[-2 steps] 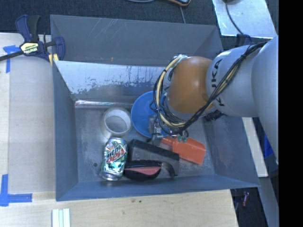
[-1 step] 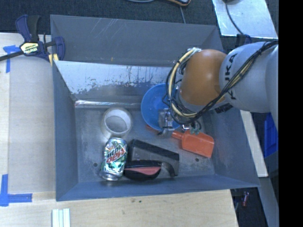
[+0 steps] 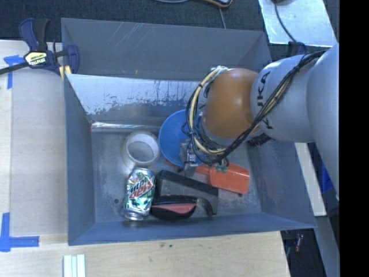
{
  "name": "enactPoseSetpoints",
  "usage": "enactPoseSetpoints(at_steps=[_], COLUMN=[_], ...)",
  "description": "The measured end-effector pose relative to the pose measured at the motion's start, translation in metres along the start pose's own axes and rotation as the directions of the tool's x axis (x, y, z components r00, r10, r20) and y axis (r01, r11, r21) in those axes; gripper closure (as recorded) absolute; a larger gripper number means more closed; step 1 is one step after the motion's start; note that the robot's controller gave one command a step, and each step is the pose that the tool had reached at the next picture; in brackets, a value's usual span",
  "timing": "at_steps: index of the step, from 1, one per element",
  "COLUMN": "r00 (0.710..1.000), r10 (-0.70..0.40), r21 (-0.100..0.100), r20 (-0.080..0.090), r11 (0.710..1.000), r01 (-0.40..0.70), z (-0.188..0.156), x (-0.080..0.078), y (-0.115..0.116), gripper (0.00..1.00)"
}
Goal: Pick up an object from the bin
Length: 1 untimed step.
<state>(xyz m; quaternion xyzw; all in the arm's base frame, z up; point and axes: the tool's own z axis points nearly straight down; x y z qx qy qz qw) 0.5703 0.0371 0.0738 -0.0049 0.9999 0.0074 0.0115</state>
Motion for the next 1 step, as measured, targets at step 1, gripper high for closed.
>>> enactPoseSetpoints(at_steps=[1], r00=[1.000], r10=[0.000], r21=[0.000], r20=[0.000], r11=[1.000], r01=[0.000], z=[0.0000], x=[0.0000], y=[0.0001], gripper=[1.00])
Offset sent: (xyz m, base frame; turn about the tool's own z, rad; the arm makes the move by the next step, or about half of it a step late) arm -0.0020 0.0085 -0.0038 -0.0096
